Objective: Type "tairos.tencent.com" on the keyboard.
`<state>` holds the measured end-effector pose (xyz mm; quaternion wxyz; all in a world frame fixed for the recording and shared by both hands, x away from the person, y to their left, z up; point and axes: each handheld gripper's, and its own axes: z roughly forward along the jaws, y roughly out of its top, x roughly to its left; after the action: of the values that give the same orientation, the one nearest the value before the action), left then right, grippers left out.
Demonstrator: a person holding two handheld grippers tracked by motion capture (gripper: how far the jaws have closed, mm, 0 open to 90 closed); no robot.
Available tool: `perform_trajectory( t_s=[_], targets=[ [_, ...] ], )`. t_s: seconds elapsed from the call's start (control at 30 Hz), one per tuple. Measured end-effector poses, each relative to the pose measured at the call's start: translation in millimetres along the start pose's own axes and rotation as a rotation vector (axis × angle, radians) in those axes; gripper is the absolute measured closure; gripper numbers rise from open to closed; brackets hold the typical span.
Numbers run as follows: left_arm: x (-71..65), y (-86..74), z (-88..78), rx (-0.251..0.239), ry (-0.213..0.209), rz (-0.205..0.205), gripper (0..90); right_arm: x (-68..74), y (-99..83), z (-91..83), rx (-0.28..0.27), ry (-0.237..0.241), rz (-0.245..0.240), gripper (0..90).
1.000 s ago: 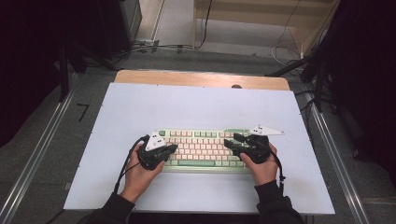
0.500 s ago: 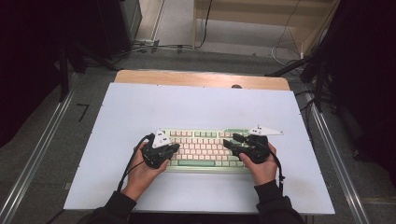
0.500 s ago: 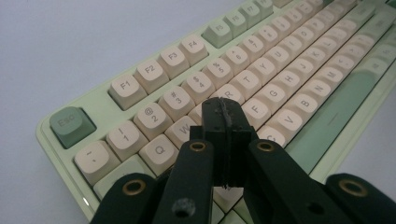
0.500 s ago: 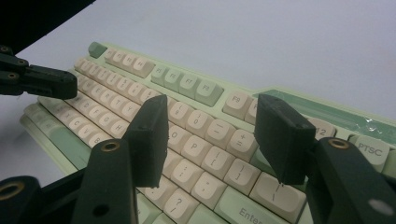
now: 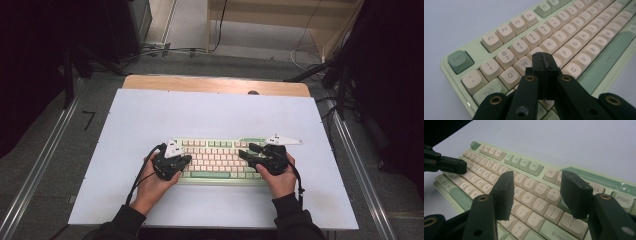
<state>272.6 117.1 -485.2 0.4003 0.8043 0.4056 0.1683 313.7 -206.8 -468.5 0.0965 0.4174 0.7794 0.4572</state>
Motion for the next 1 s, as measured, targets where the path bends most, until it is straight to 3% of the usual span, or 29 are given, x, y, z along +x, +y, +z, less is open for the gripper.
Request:
perform_trajectory(
  t_s=[0.13, 0.23, 0.33, 0.43, 0.57, 0.7, 1.0],
  targets=[
    [5.9, 0.6, -16.3, -0.132, -0.050, -0.054, 88.5, -2.0, 1.1, -1.5, -0.009, -0.002, 0.003, 43.1],
    [13.5, -4.0, -26.1, -0.232, -0.081, -0.110, 77.0, -2.7, 1.6, -1.6, -0.011, -0.004, 0.009, 43.1],
    [21.5, -8.6, -31.2, -0.314, -0.074, -0.160, 65.6, -2.4, 1.6, -0.4, -0.007, -0.002, 0.005, 42.7],
    [27.1, -12.0, -33.5, -0.357, -0.068, -0.206, 57.3, -0.9, 1.2, 1.1, -0.001, 0.002, 0.002, 42.3],
    [30.2, -13.4, -33.3, -0.377, -0.068, -0.229, 47.8, 0.3, 1.5, 1.5, 0.001, 0.007, -0.001, 41.6],
    [28.5, -13.5, -32.7, -0.377, -0.057, -0.223, 43.6, -0.3, 1.6, 0.9, -0.003, 0.006, -0.004, 41.3],
    [27.4, -13.8, -30.8, -0.368, -0.041, -0.213, 40.1, 1.6, 1.2, 0.5, 0.001, 0.012, -0.008, 40.6]
  ],
)
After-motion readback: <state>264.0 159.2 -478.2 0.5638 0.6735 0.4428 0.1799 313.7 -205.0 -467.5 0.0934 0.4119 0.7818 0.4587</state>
